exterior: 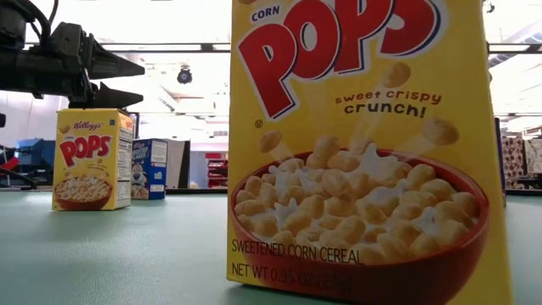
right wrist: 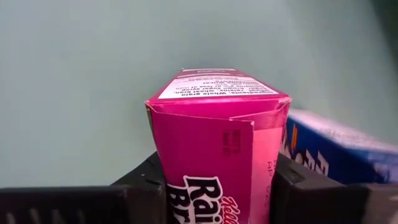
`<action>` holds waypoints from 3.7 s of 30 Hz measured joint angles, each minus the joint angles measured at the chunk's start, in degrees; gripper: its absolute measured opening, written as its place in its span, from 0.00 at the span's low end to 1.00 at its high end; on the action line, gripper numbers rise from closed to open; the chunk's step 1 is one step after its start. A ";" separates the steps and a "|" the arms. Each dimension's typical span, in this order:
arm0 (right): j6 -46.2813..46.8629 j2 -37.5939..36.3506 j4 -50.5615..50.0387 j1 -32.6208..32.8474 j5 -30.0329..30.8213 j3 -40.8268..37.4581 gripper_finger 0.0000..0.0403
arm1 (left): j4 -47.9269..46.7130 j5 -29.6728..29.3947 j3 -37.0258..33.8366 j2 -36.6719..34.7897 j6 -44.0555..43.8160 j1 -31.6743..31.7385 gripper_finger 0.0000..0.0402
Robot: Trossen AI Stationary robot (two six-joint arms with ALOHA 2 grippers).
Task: Stack cereal on shelf
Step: Put the middle right pink cereal box on the shelf
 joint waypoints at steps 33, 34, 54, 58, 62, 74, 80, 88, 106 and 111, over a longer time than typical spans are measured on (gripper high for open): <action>-52.15 0.10 9.74 -20.89 10.48 12.41 0.35 | 0.00 -0.02 0.02 0.00 -0.02 0.00 1.00; -52.60 0.10 10.14 -21.27 10.48 12.33 0.35 | 0.00 -0.01 0.01 0.01 -0.01 -0.01 1.00; -60.83 0.39 10.14 -22.32 7.49 11.72 0.35 | 0.00 -0.01 0.01 0.01 0.00 -0.02 1.00; -63.47 2.02 10.01 -22.27 7.37 11.70 0.35 | 0.00 -0.02 0.00 0.00 -0.02 -0.02 1.00; -68.15 4.25 9.94 -23.25 8.45 11.72 0.35 | 0.00 -0.01 0.01 0.01 -0.01 -0.01 1.00; -74.77 7.93 6.57 -29.89 7.46 16.86 0.35 | 0.00 -0.02 0.00 0.01 -0.02 0.00 1.00; -80.23 8.03 4.13 -33.83 5.85 18.04 0.35 | 0.00 0.00 0.00 0.00 0.00 -0.02 1.00; -82.57 9.32 5.26 -41.19 4.62 18.19 0.35 | 0.00 -0.02 0.00 0.02 0.00 -0.02 1.00; -82.51 19.65 2.97 -46.16 3.17 26.27 0.41 | 0.00 -0.02 0.00 0.00 -0.02 -0.02 1.00; -81.43 22.07 -0.53 -46.57 3.08 29.42 0.50 | 0.00 0.00 0.02 0.00 0.00 0.00 1.00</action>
